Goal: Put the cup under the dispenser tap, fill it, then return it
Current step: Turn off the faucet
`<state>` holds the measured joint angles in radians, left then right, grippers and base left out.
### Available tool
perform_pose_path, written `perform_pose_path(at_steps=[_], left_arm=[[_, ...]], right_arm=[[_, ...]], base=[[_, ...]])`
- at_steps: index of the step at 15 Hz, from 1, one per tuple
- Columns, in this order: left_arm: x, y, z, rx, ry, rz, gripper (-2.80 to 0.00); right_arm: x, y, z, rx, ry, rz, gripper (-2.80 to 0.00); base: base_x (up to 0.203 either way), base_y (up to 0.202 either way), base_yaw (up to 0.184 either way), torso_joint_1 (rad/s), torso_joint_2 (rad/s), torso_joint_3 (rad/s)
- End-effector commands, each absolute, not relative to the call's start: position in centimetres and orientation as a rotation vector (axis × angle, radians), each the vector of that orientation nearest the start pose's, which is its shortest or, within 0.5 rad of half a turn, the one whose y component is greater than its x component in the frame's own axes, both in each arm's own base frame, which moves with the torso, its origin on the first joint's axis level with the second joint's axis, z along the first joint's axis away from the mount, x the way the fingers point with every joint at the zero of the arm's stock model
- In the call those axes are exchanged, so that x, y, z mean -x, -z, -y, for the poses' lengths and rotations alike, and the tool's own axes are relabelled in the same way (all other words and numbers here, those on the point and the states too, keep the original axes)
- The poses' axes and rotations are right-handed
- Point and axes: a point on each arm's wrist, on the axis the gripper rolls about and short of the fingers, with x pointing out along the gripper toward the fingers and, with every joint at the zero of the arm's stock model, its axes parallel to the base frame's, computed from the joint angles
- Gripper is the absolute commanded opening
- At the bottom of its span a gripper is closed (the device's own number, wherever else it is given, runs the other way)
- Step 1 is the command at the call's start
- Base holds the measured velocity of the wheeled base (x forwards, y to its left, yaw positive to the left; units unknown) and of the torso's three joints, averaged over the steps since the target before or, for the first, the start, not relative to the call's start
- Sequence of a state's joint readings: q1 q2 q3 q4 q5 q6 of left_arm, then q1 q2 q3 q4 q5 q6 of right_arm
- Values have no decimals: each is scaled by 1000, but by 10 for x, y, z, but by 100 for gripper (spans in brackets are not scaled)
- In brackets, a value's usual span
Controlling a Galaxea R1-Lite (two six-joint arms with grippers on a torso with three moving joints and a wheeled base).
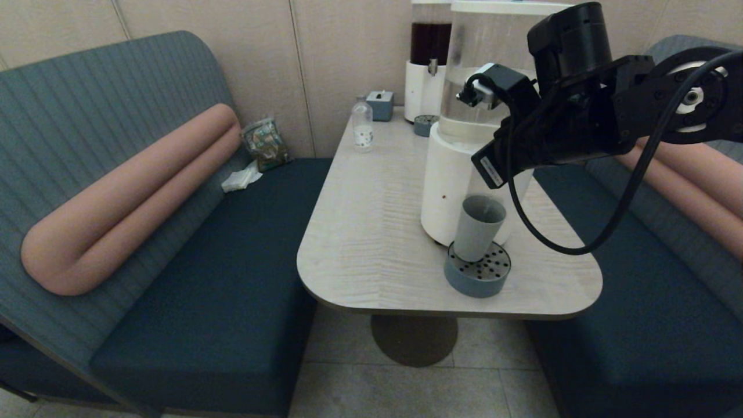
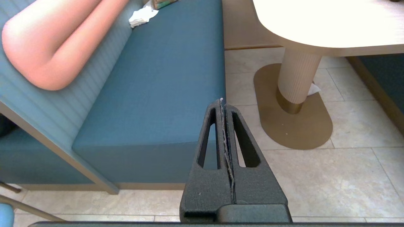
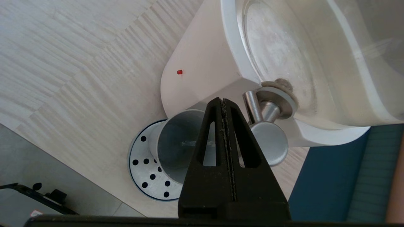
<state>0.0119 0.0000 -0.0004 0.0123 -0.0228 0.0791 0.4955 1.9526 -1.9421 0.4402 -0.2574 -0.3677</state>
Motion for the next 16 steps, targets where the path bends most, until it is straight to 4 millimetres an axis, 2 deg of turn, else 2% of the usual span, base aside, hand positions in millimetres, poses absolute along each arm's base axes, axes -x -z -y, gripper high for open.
perform_pose_path(at_steps=[1,6,10,16], left_arm=[[23,-74,1,-80,11,-12,-280],[23,-74,1,-80,11,-12,-280],[23,-74,1,-80,11,-12,-280],[23,-74,1,-80,11,-12,-280]], right_arm=[[-339,-305,-174,531,-304,-382,-280],[-346,-309,-169,534,-279,-338,-280],[-355,-304,-160,530,-251,-353,-280],[-359,-305,-150,523,-230,-357,-280]], base=[[0,0,0,0,0,0],[0,0,0,0,0,0],[0,0,0,0,0,0],[0,0,0,0,0,0]])
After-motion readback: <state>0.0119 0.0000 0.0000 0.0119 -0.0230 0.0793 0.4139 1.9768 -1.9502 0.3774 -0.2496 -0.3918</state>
